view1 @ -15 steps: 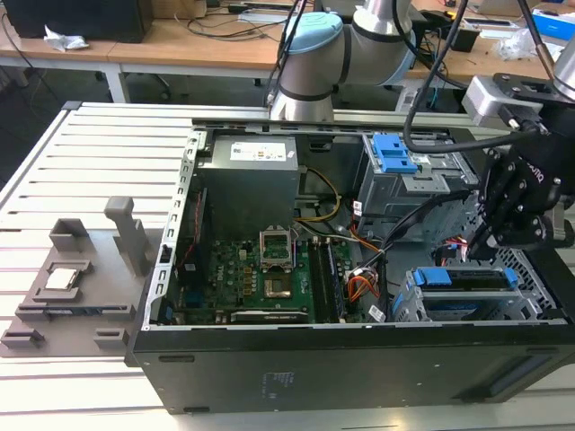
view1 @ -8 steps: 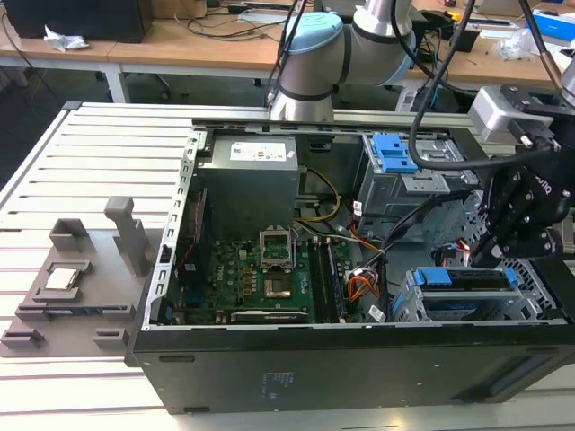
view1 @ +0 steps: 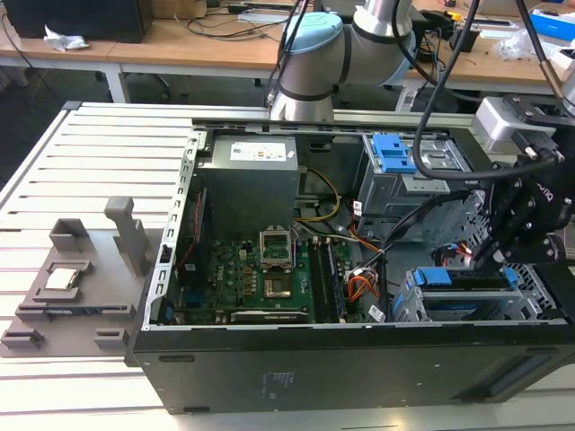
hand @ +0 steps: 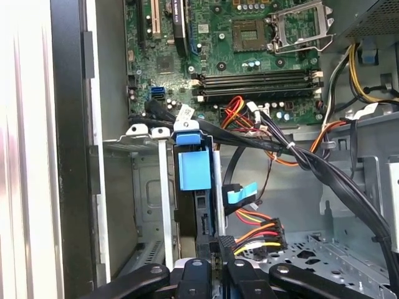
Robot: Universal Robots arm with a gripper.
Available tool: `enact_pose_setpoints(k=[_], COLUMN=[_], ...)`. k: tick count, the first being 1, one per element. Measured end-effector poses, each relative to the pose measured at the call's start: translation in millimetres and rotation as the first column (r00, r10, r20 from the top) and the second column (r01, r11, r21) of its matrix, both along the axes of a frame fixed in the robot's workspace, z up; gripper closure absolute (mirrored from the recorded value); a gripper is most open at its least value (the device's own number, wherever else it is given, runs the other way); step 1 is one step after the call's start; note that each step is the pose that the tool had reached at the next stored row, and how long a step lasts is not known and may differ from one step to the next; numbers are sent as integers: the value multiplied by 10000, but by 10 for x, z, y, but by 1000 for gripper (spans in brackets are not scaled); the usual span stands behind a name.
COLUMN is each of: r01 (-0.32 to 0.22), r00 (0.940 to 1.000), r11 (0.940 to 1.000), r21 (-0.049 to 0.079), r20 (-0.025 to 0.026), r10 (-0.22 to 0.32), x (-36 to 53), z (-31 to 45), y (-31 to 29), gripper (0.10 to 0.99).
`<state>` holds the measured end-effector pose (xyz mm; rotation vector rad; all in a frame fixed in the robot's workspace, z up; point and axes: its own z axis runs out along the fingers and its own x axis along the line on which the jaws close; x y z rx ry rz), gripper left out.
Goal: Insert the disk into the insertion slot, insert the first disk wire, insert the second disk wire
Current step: 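Insert the first disk wire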
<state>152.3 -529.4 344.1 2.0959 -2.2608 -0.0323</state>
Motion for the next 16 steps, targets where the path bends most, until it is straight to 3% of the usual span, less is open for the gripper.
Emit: enact_pose_setpoints(k=[16], r01=[-78], r00=[10000], r11=[10000], r21=[-6], r20=[1], r10=[78], x=[1], z=[-35], y=[-9], gripper=[922])
